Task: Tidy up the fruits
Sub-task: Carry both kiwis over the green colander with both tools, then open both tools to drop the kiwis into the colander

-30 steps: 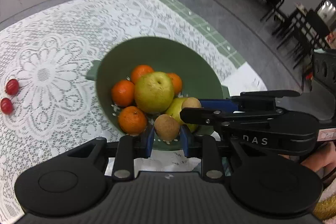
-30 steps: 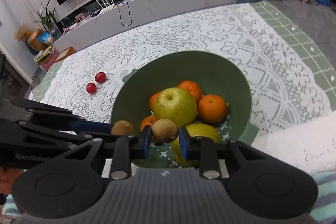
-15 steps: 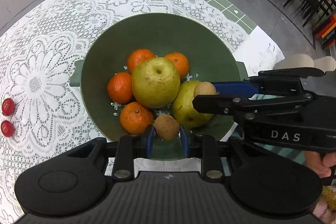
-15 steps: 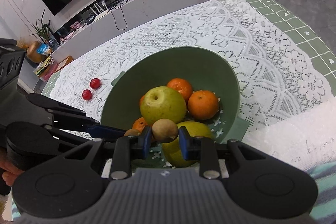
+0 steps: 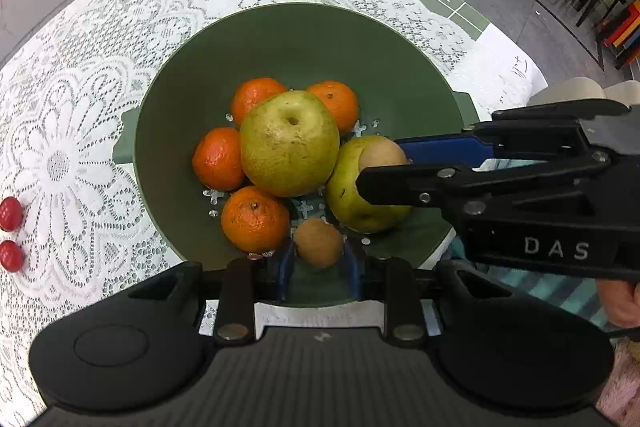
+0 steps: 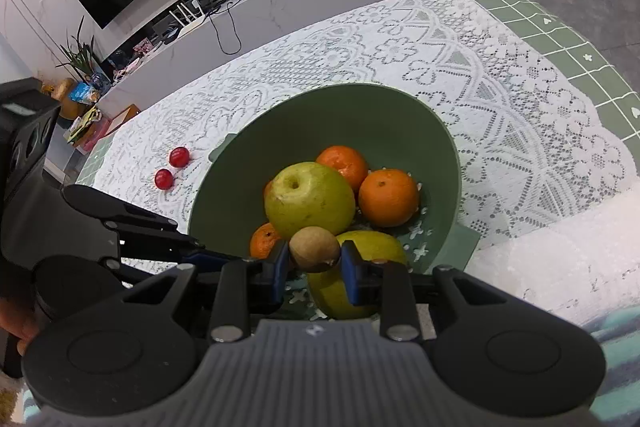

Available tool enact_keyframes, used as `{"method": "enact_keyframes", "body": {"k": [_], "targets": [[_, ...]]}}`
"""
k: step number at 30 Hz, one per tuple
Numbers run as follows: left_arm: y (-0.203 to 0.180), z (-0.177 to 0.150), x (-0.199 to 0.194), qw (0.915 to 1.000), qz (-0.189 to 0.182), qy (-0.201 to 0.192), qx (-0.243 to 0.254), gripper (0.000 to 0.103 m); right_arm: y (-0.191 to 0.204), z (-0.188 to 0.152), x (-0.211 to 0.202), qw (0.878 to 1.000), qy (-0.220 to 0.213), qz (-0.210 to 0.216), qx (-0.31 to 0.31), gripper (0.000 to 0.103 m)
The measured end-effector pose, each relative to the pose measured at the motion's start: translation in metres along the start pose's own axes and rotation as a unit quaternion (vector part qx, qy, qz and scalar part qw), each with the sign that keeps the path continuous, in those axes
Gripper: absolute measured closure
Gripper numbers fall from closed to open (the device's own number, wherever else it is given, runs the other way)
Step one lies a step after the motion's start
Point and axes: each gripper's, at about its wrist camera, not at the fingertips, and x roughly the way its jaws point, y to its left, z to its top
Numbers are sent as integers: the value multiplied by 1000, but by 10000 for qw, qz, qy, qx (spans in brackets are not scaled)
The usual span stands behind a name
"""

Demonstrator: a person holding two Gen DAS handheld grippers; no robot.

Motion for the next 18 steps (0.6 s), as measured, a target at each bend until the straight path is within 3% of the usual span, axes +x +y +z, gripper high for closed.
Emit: {"method": "enact_keyframes", "body": {"k": [10,18], "targets": [[16,-23,-37,9972,-266,-617,-328,61,5,1,2,9997,77,197,136,78],[44,-40,-76,9891,156,-1222,-812,61,16,1,12,9992,318,203,90,78]]}}
